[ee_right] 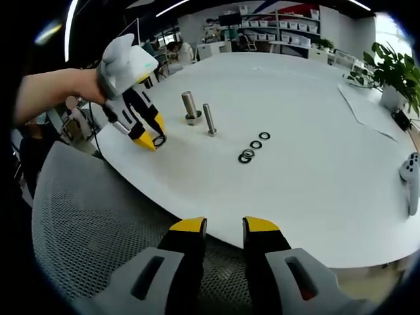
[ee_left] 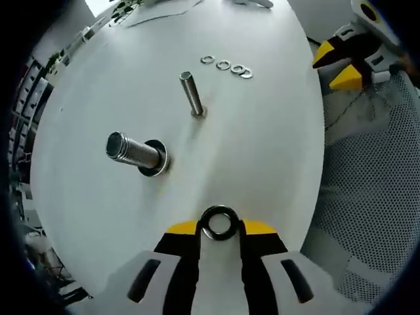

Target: Place the washer onto the threaded stud by aligning its center hole with the stud, sliding it down to the base, and recovering from edge contact or off-axis alignment until the washer reaches the visible bottom stop.

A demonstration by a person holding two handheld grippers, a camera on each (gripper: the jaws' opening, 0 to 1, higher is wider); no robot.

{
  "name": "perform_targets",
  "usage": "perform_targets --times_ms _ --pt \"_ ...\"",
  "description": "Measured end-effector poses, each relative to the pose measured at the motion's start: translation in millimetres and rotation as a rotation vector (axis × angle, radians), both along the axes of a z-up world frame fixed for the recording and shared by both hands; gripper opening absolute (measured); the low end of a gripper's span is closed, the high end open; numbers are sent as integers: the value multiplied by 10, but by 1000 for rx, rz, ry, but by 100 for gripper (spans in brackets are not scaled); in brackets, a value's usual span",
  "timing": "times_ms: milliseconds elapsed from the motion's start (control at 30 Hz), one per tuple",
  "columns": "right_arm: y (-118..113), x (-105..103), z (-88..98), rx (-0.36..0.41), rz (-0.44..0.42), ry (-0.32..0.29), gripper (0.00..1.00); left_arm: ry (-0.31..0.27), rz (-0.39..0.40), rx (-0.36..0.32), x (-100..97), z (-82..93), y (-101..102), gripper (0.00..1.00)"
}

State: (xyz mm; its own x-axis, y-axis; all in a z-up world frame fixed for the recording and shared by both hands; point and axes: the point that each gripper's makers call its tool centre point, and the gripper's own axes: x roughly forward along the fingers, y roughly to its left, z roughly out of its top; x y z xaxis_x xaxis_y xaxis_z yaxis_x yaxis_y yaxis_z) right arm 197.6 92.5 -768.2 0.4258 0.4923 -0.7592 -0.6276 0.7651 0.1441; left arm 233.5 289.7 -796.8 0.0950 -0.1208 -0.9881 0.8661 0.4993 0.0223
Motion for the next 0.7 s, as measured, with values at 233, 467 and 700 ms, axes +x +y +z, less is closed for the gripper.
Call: perform_targets --times_ms 233,467,700 --pt "2 5 5 4 -1 -4 25 30 -51 52 -4 -6 -9 21" --pt "0 10 8 4 -3 -9 26 54 -68 91 -8 -15 -6 22" --pt "2 7 8 6 -2 -8 26 63 -51 107 -12 -12 -2 21"
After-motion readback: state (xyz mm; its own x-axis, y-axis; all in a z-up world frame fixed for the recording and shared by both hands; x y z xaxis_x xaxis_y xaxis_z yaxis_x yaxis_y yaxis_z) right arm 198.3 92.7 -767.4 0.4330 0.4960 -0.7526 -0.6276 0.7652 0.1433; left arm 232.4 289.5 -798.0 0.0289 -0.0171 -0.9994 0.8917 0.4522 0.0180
